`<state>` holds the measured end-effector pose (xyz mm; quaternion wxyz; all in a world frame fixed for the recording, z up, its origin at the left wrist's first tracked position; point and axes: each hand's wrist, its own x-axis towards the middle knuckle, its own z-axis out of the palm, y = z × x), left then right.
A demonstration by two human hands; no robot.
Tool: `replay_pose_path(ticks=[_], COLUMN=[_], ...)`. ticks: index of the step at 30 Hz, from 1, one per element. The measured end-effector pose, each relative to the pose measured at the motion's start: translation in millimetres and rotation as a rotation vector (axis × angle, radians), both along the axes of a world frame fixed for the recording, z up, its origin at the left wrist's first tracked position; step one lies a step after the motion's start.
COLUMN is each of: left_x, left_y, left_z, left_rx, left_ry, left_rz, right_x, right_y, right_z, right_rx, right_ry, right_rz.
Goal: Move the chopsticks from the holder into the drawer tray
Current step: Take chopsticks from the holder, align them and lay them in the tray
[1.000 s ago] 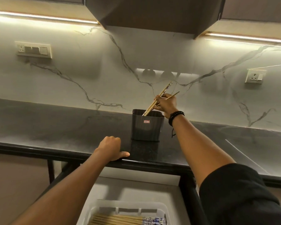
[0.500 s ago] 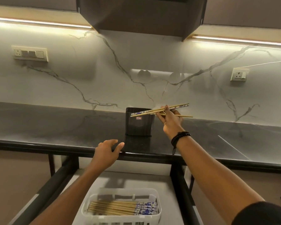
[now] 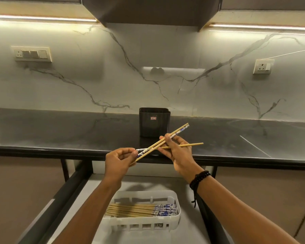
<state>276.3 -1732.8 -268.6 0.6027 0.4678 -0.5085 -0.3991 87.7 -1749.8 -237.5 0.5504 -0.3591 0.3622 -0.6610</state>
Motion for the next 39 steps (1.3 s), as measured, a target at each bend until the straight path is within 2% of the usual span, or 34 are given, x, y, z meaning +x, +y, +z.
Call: replay_pose_path(ticks=[5,10,12,17,21,25,33,39], left_x=[11,15,20,33,36,29,1,-9], left_y=[2,1,-1,-2,-2,1,11,12], left_z=[-1,-1,1,10,16,19,13,9], left_rx=[0.118,0.108,0.09,0.073,0.031,-0.025,-0.13,-0.095], left_ry=[-0.01,0.035,0.137,0.559,0.675,0.584,0.113,0.089], left_rz=[-0.146,-0.078,-0.06,-0.058,-0.048,-0.016,-0.083,-0.166], right_x=[4,-5,-13,-40,-52,-48,-12,1], right_y=[-1,0,0,7,19,32,47,50], right_z=[-3,0,4,9,8,3,-10,-14], right_rx=[-0.003,-0.015,-0.012,-0.003,-0.052,-0.117,-0.224,-0.237], right_ry=[0.034,0.105,0.119,0.187,0.349,0.502,0.871,0.96], right_rz=[0.015,-0.016,-0.041,-0.071,-0.093,-0.043,0.133,0.224])
